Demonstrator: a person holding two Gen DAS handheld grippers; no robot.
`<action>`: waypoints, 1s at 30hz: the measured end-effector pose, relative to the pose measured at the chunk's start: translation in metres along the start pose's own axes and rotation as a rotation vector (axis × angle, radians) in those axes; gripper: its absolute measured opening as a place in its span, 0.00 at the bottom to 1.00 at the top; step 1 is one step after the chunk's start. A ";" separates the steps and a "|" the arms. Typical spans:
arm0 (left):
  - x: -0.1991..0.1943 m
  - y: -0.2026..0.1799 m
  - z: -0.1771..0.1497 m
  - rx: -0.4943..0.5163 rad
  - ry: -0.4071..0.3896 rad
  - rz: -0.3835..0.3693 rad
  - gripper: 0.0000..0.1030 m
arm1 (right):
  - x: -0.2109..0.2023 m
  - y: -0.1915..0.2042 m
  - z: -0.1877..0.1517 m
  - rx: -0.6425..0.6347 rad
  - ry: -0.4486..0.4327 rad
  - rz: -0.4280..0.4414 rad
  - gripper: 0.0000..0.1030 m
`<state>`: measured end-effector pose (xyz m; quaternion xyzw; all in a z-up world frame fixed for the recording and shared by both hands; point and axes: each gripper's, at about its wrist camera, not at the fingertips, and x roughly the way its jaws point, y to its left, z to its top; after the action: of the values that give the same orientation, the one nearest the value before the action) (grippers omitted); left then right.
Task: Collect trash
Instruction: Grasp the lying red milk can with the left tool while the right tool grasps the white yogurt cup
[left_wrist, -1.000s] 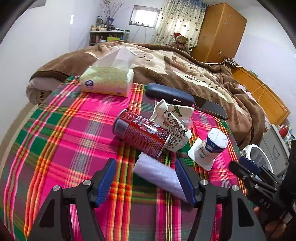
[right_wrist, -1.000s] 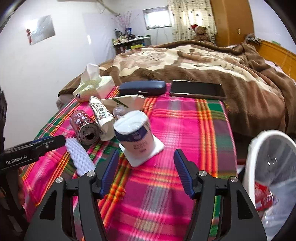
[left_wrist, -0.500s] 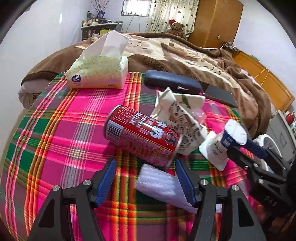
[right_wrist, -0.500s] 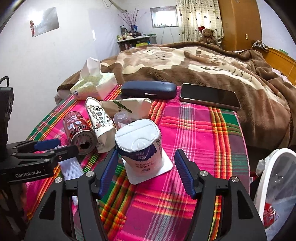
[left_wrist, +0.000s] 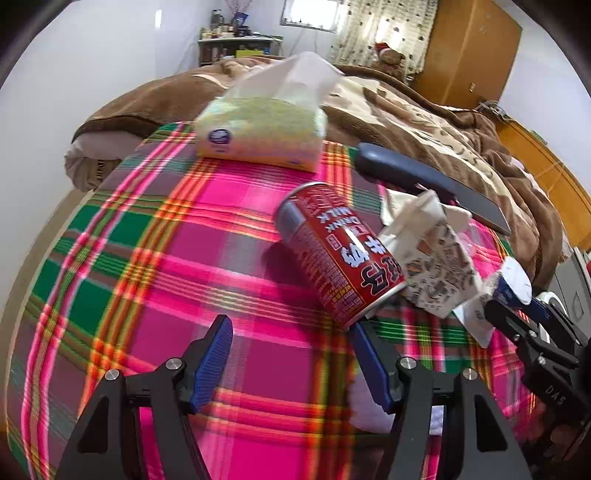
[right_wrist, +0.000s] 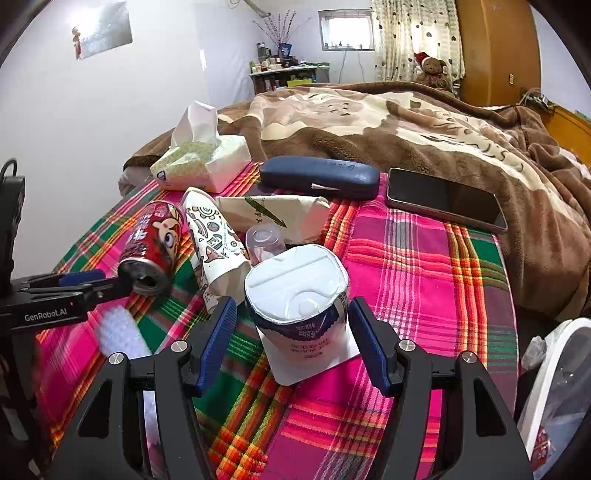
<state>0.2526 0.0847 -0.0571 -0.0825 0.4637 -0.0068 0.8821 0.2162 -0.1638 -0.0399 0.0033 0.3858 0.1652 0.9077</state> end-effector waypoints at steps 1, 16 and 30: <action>0.000 0.003 0.000 -0.007 -0.001 0.000 0.64 | 0.000 -0.001 0.000 0.008 -0.002 0.004 0.62; -0.030 0.002 0.025 0.043 -0.032 -0.029 0.70 | -0.032 0.000 0.044 -0.081 0.006 0.010 0.57; 0.011 -0.020 0.038 0.038 0.032 -0.035 0.70 | -0.035 -0.028 0.052 0.061 -0.068 -0.005 0.57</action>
<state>0.2912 0.0692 -0.0415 -0.0737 0.4760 -0.0327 0.8758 0.2383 -0.1947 0.0173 0.0357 0.3595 0.1508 0.9202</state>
